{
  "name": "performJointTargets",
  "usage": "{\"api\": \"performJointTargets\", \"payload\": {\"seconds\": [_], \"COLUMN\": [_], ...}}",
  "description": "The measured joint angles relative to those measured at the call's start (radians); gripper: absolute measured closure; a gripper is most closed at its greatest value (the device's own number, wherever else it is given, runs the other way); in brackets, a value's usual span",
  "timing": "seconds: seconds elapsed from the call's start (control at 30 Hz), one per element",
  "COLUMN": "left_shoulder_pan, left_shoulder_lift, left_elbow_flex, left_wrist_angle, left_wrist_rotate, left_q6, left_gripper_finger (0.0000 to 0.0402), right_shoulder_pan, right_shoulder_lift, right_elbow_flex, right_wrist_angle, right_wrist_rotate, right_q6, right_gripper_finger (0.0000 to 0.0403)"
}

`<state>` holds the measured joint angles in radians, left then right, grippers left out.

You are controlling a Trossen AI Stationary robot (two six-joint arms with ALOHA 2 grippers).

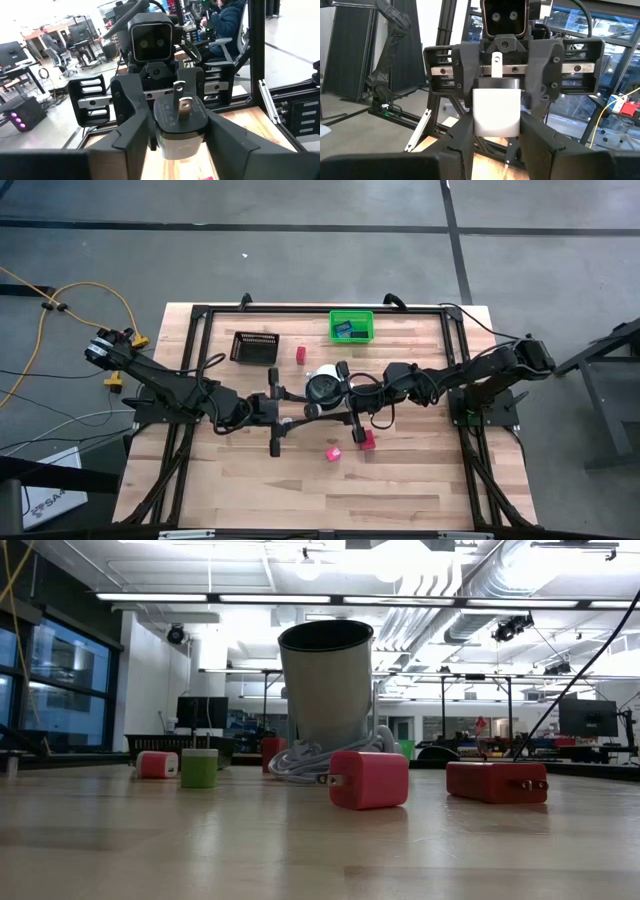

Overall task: Pick & Place Office items
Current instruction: Put the white charger adapter into the black bin

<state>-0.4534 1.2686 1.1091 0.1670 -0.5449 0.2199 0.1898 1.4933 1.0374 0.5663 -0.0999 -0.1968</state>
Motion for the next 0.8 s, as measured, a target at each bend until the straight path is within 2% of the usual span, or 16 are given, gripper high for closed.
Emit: {"api": "performJointTargets", "payload": {"seconds": [0.2, 0.8], "left_shoulder_pan": [0.0, 0.0], "left_shoulder_lift": [0.0, 0.0], "left_elbow_flex": [0.0, 0.0], "left_wrist_angle": [0.0, -0.001], "left_wrist_rotate": [-0.002, -0.001], "left_q6": [-0.004, -0.003], "left_gripper_finger": [0.0274, 0.0262], "right_shoulder_pan": [0.0, 0.0], "right_shoulder_lift": [0.0, 0.0], "right_elbow_flex": [0.0, 0.0], "right_wrist_angle": [0.0, -0.001], "right_wrist_rotate": [0.004, -0.003], "right_q6": [-0.001, 0.0], "right_gripper_finger": [0.0289, 0.0285]}}
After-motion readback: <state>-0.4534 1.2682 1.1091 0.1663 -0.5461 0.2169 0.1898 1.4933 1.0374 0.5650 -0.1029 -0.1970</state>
